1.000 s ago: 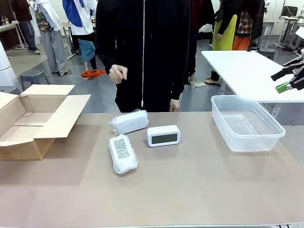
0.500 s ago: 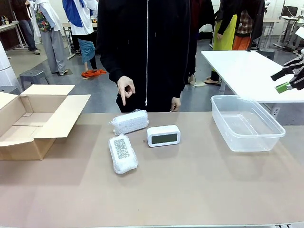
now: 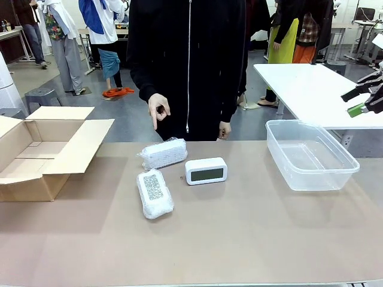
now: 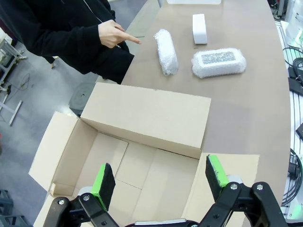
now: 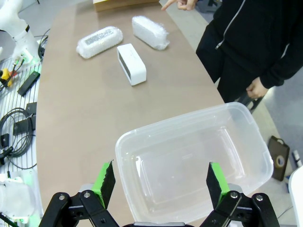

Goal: Separate and place wrapped and unwrapped clocks.
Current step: Pick up the Digital clock indicated by the person.

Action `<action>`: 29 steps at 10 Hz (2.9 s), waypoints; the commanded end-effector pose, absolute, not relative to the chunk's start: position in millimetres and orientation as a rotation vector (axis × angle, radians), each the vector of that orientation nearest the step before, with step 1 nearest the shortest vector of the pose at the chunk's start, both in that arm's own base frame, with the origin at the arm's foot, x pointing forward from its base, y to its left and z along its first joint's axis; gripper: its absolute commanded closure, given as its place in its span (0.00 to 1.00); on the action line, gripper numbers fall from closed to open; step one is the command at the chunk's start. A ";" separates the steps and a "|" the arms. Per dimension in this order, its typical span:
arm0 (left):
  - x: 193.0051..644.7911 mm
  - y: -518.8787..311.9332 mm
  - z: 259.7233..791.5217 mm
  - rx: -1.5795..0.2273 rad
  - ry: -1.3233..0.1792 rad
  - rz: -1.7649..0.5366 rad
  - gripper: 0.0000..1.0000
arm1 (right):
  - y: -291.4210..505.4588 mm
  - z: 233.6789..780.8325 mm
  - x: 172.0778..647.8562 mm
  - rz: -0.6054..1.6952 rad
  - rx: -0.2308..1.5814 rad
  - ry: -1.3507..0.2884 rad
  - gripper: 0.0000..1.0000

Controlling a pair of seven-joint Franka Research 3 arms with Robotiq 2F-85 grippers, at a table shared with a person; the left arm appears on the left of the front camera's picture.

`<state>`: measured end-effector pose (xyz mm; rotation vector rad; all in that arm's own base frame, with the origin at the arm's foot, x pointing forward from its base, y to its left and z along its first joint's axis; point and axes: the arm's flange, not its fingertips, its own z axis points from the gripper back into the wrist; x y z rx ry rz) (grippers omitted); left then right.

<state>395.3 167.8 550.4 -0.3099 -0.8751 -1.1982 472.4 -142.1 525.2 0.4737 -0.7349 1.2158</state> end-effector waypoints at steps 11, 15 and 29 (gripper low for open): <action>396.7 169.2 548.7 -0.310 -0.909 -1.213 0.00 | -141.7 524.1 472.5 1.218 0.483 -0.738 0.00; 407.0 146.6 545.9 -0.321 -0.784 -1.251 0.00 | -141.7 524.1 472.5 1.218 0.483 -0.738 0.00; 563.6 -94.1 536.2 -0.060 -0.412 -1.510 0.00 | -141.7 524.1 472.5 1.218 0.483 -0.738 0.00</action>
